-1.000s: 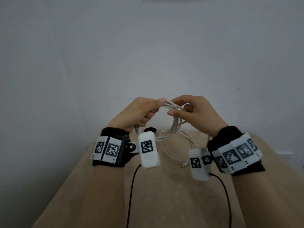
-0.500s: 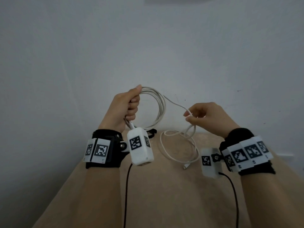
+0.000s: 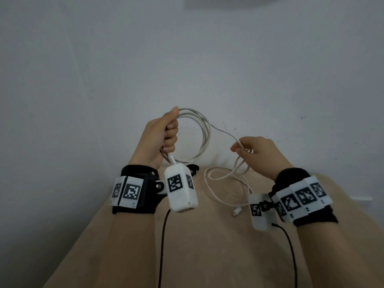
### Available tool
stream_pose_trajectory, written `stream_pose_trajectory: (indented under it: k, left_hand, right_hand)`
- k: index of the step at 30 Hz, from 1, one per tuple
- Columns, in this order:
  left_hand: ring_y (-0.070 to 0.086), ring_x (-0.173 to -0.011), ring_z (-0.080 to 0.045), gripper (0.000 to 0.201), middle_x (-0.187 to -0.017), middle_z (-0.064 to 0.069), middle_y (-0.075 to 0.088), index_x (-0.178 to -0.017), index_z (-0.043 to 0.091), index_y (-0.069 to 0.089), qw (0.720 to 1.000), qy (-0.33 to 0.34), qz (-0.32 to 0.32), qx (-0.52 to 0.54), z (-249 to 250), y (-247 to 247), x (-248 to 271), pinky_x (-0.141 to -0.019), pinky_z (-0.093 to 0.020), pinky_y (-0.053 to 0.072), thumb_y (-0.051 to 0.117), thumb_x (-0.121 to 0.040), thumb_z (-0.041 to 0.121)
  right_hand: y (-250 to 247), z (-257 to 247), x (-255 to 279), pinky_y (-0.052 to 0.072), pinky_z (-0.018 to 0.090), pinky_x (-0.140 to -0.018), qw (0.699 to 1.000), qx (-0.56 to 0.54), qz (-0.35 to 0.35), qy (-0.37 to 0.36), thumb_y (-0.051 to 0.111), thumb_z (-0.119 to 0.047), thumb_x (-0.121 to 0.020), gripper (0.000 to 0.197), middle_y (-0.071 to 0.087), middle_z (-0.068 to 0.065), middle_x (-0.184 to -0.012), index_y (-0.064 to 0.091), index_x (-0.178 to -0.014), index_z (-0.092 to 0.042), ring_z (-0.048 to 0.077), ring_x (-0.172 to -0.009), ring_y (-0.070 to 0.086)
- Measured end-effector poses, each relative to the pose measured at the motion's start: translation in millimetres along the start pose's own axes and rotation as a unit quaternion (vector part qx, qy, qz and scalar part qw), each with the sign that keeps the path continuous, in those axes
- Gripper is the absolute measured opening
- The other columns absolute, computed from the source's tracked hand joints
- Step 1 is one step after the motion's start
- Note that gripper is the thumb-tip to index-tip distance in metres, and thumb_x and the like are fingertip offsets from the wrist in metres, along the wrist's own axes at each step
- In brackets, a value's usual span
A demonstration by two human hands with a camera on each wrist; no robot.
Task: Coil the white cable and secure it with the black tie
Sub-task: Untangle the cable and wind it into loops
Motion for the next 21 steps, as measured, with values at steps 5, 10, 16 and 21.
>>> stream_pose_trajectory:
  k: [5,10,16,21]
  left_hand:
    - [0.014,-0.036,-0.004,0.045,-0.048,0.01,0.023,-0.059,0.021,0.033,0.999,0.003,-0.03,-0.009,-1,10,2,-0.037,-0.019,0.01,0.052,-0.095,0.04]
    - [0.016,-0.034,-0.003,0.045,-0.046,0.01,0.024,-0.059,0.021,0.033,1.0,0.0,-0.019,0.024,-1,5,0,-0.035,-0.018,0.012,0.052,-0.095,0.041]
    - [0.016,-0.034,-0.003,0.045,-0.046,0.01,0.023,-0.059,0.021,0.033,0.999,0.009,-0.012,0.034,1,1,0,-0.033,-0.017,0.013,0.053,-0.094,0.041]
    - [0.016,-0.033,-0.003,0.045,-0.046,0.01,0.023,-0.06,0.021,0.032,0.998,0.014,0.0,0.057,2,2,-1,-0.033,-0.017,0.012,0.053,-0.094,0.041]
  right_hand:
    - [7,-17,0,0.045,0.004,-0.07,0.988,-0.141,0.055,-0.025,0.055,-0.015,-0.094,0.012,0.073,-0.006,-0.074,0.063,-0.102,-0.018,-0.001,-0.072,0.066]
    - [7,-26,1,0.045,0.02,-0.046,0.958,-0.28,0.068,0.008,0.05,-0.013,-0.097,0.02,0.063,0.001,-0.065,0.068,-0.091,-0.008,0.009,-0.044,0.053]
    - [2,-19,1,0.031,0.017,-0.037,0.958,-0.282,0.028,0.04,0.056,-0.02,-0.094,0.022,0.051,-0.001,-0.054,0.068,-0.081,-0.008,0.008,-0.037,0.039]
    - [-3,-3,4,0.04,0.015,-0.048,0.991,-0.109,-0.042,0.059,0.066,-0.025,-0.086,0.013,0.06,-0.005,-0.055,0.07,-0.079,-0.016,0.004,-0.046,0.051]
Point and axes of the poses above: each hand's wrist, its own x-axis away from the middle knuckle, its own y-axis out of the palm, z = x × y, the point moved 4 cm from there along -x, towards the middle knuckle
